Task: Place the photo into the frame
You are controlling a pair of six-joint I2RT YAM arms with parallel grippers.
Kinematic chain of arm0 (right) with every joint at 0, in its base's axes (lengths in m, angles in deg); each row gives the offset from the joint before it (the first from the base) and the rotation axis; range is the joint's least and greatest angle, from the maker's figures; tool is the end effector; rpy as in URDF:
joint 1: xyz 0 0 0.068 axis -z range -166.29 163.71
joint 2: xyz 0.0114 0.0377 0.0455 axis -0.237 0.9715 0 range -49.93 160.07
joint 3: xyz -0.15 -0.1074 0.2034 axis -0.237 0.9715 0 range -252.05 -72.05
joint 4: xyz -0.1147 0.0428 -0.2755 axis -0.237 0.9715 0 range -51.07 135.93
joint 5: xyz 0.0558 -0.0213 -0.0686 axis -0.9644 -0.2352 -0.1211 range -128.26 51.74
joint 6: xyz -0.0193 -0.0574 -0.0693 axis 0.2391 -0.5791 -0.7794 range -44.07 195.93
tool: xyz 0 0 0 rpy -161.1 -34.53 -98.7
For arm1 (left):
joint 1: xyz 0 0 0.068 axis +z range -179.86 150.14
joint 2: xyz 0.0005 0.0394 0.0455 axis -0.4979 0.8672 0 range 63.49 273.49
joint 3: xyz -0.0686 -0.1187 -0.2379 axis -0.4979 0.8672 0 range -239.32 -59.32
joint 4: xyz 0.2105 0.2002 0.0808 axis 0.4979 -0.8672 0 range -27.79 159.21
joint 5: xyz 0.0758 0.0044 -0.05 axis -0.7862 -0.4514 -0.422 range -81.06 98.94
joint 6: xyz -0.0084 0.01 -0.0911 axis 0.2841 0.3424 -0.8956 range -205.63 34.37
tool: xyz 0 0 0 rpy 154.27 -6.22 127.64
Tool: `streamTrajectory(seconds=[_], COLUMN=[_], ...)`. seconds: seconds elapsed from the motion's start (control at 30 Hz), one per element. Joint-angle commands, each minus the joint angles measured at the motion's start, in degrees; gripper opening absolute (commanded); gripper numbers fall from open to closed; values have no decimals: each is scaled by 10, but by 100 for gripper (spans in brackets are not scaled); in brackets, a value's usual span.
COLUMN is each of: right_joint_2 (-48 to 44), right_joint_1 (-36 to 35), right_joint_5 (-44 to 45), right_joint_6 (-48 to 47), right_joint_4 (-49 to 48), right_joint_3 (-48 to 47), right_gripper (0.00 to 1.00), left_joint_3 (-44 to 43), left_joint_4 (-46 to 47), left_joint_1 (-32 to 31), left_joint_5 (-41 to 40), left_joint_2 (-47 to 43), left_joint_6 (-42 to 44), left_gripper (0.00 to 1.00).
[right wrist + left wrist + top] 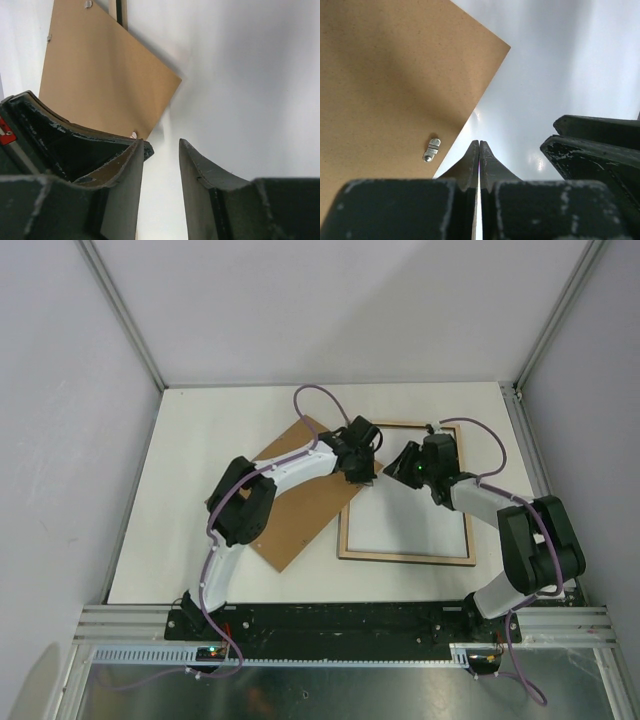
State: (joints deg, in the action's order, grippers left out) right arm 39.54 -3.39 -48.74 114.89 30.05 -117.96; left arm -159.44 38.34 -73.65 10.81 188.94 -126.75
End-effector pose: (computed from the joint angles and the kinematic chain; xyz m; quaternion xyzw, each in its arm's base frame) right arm 0.3729 0.1304 0.1364 0.1256 0.8740 0.2887 0.3701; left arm 0.3928 -0.3802 0.1313 0.0270 0.9563 -0.2077 0.2040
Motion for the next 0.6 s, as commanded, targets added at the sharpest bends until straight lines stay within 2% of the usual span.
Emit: streamTrajectory(seconds=[0.0,0.13,0.27,0.37,0.57], right_joint_2=[-19,-11,19,46,97], right_joint_1=[3,1,-3,-8,-16], right_joint_5=[-10,-26,-56,-79,-101], right_joint_6=[-5,-1,18,36,74], right_joint_4=[-22,-35,-71,-108,-180], right_joint_3=[7,7,7,7,7], right_gripper=[41,49,55,57,58], left_joint_3=[-20,19,82,119,156], left_joint_4=[8,8,9,9,13], left_joint_1=[2,24,71,114,174], left_joint_5=[7,-9,-15,-16,-6], left_joint_2=[-16,-70,-132,-165,-200], left_joint_6=[4,17,27,35,51], left_gripper=[6,24,33,37,37])
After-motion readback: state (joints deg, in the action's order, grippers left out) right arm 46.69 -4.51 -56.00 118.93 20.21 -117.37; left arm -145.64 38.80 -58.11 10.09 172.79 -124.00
